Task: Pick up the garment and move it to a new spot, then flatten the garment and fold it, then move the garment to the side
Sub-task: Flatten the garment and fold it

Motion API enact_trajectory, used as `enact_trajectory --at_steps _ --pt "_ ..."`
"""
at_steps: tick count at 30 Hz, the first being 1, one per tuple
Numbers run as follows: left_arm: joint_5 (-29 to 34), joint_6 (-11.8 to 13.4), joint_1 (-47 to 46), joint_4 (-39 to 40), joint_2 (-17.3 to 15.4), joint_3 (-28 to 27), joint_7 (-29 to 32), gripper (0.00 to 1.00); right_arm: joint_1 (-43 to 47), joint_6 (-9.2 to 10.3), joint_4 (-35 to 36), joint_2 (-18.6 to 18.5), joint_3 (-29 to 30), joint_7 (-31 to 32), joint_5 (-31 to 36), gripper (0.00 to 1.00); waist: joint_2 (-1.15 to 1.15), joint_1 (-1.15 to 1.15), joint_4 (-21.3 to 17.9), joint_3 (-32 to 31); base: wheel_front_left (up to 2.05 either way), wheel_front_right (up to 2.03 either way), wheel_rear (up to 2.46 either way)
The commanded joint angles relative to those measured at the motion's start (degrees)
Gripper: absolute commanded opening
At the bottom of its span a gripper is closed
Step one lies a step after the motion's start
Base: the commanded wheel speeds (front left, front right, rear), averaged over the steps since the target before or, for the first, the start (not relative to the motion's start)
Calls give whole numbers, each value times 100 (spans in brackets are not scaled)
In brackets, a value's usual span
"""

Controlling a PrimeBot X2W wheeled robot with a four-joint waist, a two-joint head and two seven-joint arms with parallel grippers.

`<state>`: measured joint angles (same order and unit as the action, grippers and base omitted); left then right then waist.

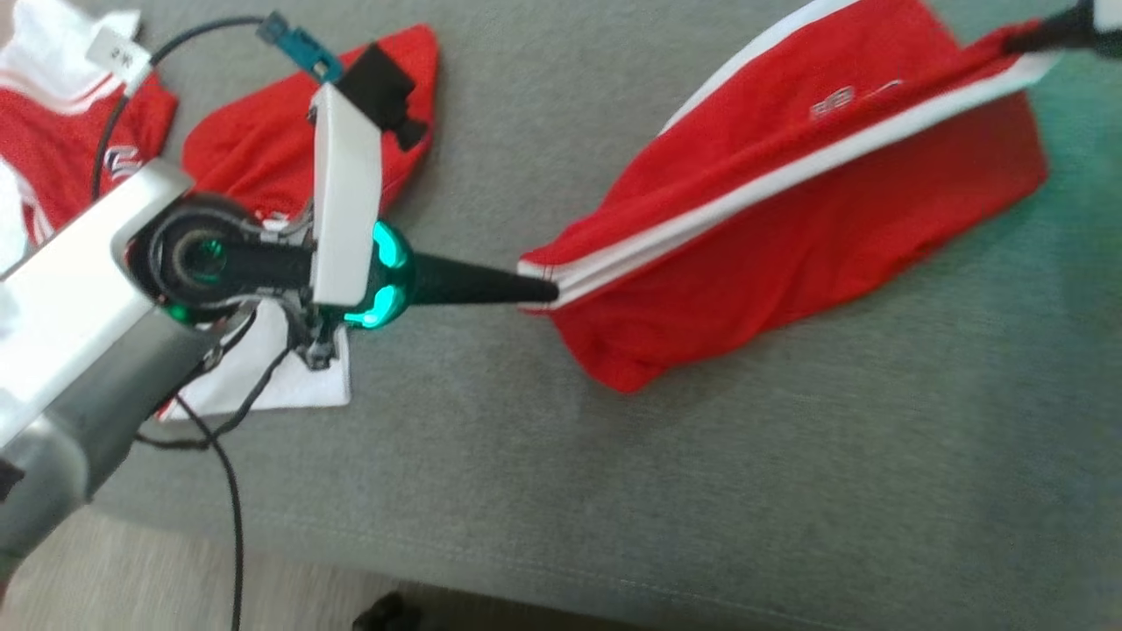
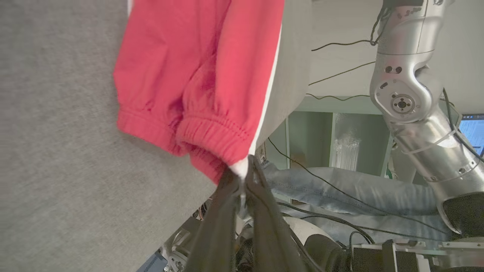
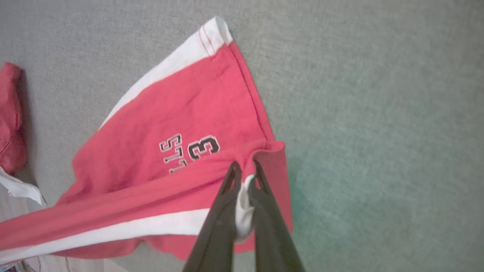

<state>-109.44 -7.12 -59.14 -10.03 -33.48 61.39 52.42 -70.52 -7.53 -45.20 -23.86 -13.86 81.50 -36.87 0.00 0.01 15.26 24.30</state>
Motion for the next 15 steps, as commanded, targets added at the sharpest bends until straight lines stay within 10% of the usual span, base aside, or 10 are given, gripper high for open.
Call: enact_trajectory --at_steps 1,12,13,15 --pt "79 -36 -338 -37 -167 -407 64 0 -426 4 115 117 201 67 352 0 0 -1 316 348 0 0 0" --pt "309 -36 -435 -347 164 -727 199 0 -1018 4 -44 653 853 114 1539 0 0 -1 501 681 0 0 0" --pt "350 -36 -438 -375 196 -761 188 6 -1029 4 -23 710 886 88 1596 22 0 -1 495 689 0 0 0" --pt "431 -36 -418 -436 236 -818 174 92 -1012 4 45 839 946 -17 1644 100 0 -1 464 669 0 0 0"
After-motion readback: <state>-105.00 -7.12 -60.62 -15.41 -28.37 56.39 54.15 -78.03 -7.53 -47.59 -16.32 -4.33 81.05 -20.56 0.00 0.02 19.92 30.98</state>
